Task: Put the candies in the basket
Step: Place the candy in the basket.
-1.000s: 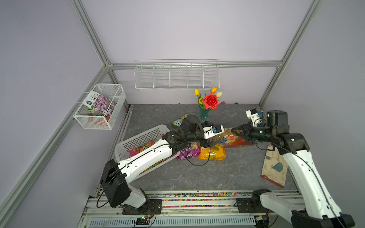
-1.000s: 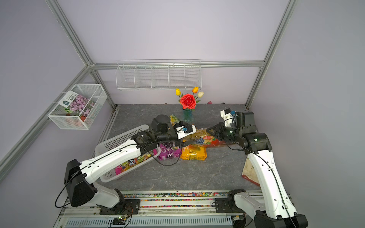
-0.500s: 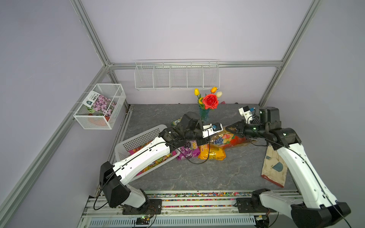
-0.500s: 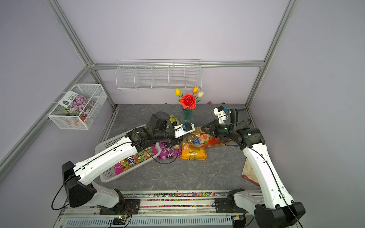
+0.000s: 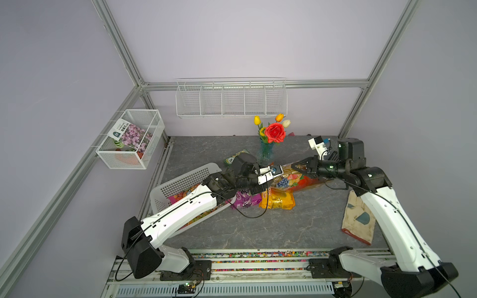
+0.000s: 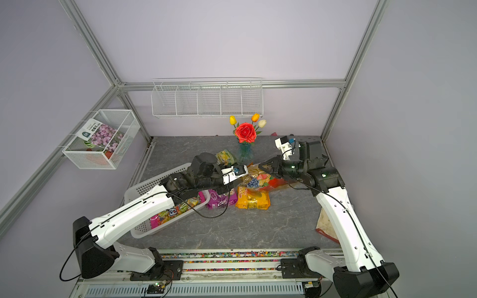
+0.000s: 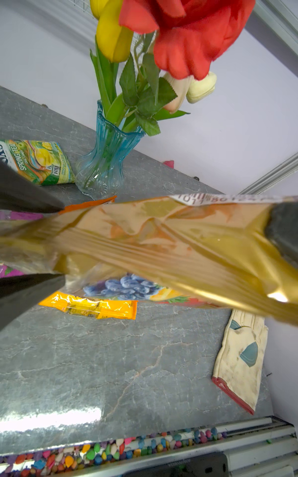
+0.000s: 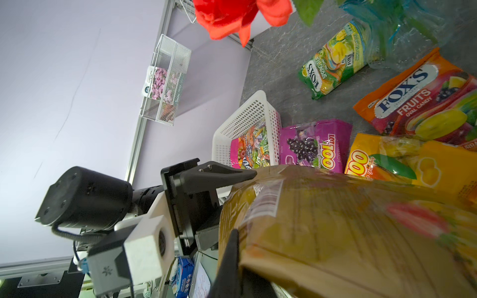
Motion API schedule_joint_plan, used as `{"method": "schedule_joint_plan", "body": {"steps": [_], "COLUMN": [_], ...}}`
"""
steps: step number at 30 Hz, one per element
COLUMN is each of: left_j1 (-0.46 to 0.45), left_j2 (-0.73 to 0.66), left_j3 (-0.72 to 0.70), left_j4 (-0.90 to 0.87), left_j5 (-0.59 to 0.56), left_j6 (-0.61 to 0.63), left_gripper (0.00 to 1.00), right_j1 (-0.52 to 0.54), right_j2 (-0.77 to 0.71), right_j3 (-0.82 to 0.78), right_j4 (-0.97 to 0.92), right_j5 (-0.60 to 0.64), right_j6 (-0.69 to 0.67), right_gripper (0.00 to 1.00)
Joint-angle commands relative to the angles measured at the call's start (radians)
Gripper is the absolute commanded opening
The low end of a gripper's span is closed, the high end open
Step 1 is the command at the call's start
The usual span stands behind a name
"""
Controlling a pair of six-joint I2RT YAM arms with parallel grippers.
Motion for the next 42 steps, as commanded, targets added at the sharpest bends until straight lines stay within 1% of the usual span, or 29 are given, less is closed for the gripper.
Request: {"method": "schedule_joint_plan", "body": {"steps": [1,4,8,9,11,15,16,17,19,21,22,24,27,31,34,38,41,42], "left_j1": [0.011,0.015,0.018,0.019,0.019,0.018,0.018,0.018,0.018,0.018,0.018,0.018,0.018,0.019,0.019,0.018,0.018,0.019], "left_j2": [-0.026,-0.029,-0.045,-0.050,-0.064,-0.092,-0.102,-0.113,-0.141,-0.176,-0.197,-0.236,-0.273,-0.287,-0.306,-0.325,-0.330,-0.332], "left_j3": [0.010,0.023,0.043,0.051,0.083,0.133,0.144,0.154,0.167,0.174,0.175,0.174,0.198,0.248,0.246,0.255,0.247,0.240], "left_j4": [-0.032,-0.078,-0.108,-0.110,-0.135,-0.186,-0.198,-0.210,-0.219,-0.213,-0.204,-0.186,-0.184,-0.216,-0.186,-0.182,-0.217,-0.227], "left_j5": [0.020,0.025,0.043,0.050,0.071,0.105,0.107,0.108,0.107,0.106,0.103,0.094,0.058,-0.025,-0.072,-0.037,0.004,0.017], "left_j6": [0.004,0.016,0.014,0.008,-0.010,-0.026,-0.028,-0.034,-0.045,-0.058,-0.067,-0.090,-0.142,-0.201,-0.251,-0.267,-0.202,-0.172], "left_gripper": [0.36,0.29,0.13,0.10,0.01,0.00,0.00,0.00,0.00,0.00,0.00,0.00,0.00,0.00,0.00,0.00,0.00,0.00], "right_j1": [0.013,0.014,0.017,0.019,0.024,0.038,0.043,0.047,0.048,0.052,0.053,0.061,0.079,0.119,0.142,0.179,0.219,0.228], "right_j2": [-0.020,-0.016,-0.009,-0.007,-0.006,-0.008,-0.006,-0.004,0.004,0.009,0.008,0.005,-0.009,-0.028,-0.037,-0.050,-0.075,-0.086], "right_j3": [0.047,0.046,0.046,0.045,0.032,-0.010,-0.015,-0.017,-0.018,-0.021,-0.027,-0.046,-0.094,-0.187,-0.288,-0.431,-0.460,-0.455], "right_j4": [0.130,0.130,0.139,0.145,0.175,0.265,0.278,0.288,0.295,0.306,0.320,0.363,0.421,0.485,0.555,0.652,0.629,0.613], "right_j5": [-0.086,-0.084,-0.083,-0.088,-0.106,-0.132,-0.137,-0.138,-0.138,-0.144,-0.150,-0.164,-0.160,-0.118,-0.087,-0.064,0.010,0.014], "right_j6": [-0.054,-0.054,-0.054,-0.054,-0.061,-0.039,-0.037,-0.038,-0.043,-0.049,-0.056,-0.075,-0.143,-0.280,-0.396,-0.573,-0.720,-0.770], "right_gripper": [0.00,0.00,0.00,0.00,0.00,0.00,0.05,0.14,0.29,0.47,0.53,0.60,0.63,0.64,0.64,0.64,0.64,0.64]}}
